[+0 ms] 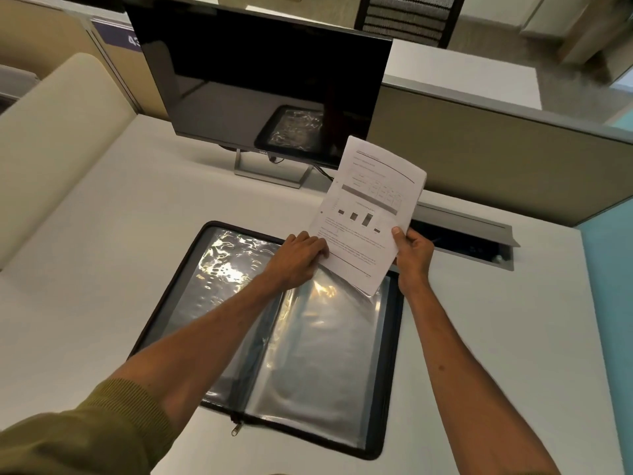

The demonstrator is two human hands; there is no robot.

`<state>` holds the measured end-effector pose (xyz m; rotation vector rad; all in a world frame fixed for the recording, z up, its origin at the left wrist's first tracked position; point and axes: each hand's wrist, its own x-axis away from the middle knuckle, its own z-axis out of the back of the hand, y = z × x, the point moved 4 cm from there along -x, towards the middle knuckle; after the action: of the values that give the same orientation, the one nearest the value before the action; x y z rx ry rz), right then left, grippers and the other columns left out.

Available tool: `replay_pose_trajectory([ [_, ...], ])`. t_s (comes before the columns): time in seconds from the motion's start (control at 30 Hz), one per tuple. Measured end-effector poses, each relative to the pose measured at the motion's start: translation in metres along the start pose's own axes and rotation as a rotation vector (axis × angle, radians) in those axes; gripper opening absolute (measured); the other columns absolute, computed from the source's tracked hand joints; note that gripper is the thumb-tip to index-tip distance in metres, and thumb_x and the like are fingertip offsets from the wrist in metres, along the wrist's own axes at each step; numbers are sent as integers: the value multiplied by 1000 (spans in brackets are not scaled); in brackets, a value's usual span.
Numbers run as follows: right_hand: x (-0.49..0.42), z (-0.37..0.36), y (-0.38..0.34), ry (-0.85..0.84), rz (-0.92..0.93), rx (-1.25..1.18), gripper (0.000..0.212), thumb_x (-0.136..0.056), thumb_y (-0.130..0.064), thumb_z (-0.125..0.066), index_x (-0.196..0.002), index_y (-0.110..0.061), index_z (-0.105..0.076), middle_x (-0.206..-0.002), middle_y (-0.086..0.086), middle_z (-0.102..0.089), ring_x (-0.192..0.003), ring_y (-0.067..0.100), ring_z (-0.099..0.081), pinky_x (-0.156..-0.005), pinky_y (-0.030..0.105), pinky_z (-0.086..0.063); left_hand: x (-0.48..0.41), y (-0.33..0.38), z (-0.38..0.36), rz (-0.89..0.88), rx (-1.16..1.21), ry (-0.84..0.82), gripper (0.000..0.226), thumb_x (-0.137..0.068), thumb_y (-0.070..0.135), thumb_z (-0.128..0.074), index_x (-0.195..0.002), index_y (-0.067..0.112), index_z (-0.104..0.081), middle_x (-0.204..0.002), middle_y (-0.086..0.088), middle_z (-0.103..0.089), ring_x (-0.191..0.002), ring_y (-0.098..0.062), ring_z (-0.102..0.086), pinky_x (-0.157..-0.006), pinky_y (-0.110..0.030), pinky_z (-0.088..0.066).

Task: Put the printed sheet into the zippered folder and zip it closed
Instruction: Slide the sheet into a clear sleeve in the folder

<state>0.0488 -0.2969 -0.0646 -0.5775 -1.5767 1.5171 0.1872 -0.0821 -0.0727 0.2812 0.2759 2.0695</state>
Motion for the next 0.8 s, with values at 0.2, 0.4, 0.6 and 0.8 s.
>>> replay_pose_trajectory([
  [0.2,-4,5,0,10,-10,-11,24,-104,-21,-68,-120,-4,-73,-116,8,-79,-94,15,-78,-92,51,-65,-3,-2,-2,-12,8,-58,22,-109,29,-55,-128,23,-66,-141,3,-63,-134,-20,-52,-115,-41,-43],
  [0.4,-4,12,2,0,-19,19,27,-104,-20,-68,-122,-1,-72,-118,10,-79,-97,19,-78,-91,58,-65,-7,-7,-4,50,-18,-34,22,-108,29,-58,-127,23,-66,-141,2,-57,-134,-20,-50,-116,-38,-40],
  [0.6,2,16,6,-71,44,152,30,-104,-24,-67,-127,-4,-68,-118,11,-79,-101,26,-80,-84,59,-66,1,-16,-5,92,20,-54,21,-108,28,-59,-127,24,-67,-141,2,-56,-134,-19,-51,-116,-41,-41],
  [0.8,0,16,6,-92,64,135,28,-105,-23,-66,-130,-10,-68,-117,9,-79,-98,21,-81,-79,45,-68,3,-22,0,177,136,-17,23,-109,20,-56,-124,22,-73,-139,-2,-57,-134,-22,-52,-114,-45,-42],
])
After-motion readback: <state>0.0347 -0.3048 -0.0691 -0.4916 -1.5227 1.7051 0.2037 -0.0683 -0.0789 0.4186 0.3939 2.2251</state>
